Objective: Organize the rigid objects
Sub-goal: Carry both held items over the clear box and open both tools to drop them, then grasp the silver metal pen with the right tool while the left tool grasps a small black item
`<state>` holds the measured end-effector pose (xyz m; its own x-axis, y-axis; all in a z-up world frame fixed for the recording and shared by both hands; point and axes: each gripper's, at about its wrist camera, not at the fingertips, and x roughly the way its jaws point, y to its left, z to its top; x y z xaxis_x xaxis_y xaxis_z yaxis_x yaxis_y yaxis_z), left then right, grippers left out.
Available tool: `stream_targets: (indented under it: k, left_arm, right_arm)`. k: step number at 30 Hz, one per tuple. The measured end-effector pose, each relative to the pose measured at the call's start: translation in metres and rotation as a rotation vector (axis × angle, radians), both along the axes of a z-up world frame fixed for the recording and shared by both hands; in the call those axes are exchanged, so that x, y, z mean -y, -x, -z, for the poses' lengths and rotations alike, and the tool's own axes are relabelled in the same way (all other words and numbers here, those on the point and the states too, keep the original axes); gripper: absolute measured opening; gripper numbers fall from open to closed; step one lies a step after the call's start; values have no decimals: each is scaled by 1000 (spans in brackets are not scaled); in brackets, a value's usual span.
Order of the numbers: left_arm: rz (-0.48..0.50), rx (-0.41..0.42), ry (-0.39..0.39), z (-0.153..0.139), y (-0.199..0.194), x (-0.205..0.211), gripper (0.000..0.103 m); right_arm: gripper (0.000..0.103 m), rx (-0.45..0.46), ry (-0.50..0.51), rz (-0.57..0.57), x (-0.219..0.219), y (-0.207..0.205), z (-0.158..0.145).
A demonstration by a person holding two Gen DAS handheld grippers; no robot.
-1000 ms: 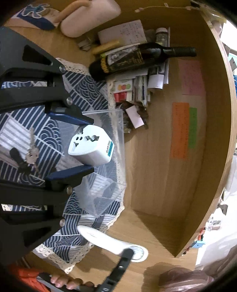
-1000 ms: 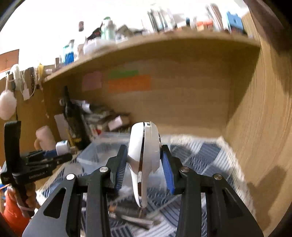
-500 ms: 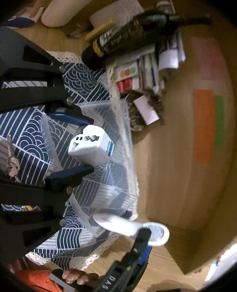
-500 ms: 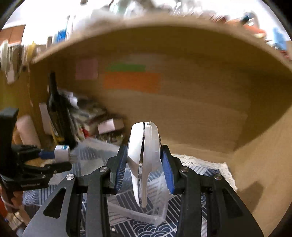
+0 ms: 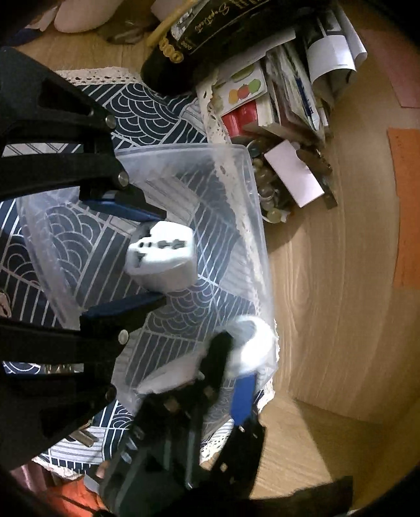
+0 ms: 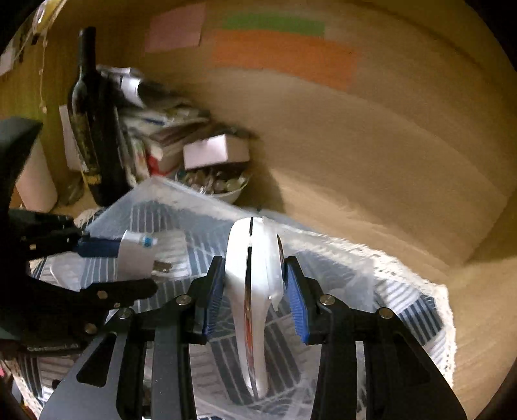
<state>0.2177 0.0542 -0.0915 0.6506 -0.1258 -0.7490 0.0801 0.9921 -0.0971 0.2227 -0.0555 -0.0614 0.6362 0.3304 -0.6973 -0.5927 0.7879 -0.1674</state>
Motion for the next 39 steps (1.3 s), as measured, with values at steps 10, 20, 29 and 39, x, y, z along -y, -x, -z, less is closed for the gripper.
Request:
stream_targets:
  k: [10, 20, 29, 39]
  left_arm:
    - [-26, 33, 15, -15, 16, -5, 45]
    - [-54, 187, -10, -58, 84, 2, 88]
    - [-57, 195, -58, -42, 136, 17, 95]
    - [-17, 48, -5, 17, 147, 27, 91]
  right_arm:
    - [41, -61, -24, -31, -6, 4, 6]
    - [75, 38, -152, 0, 36, 51, -47]
    - [81, 44, -218, 47, 76, 106, -44]
    - [81, -109, -182, 91, 98, 127, 15]
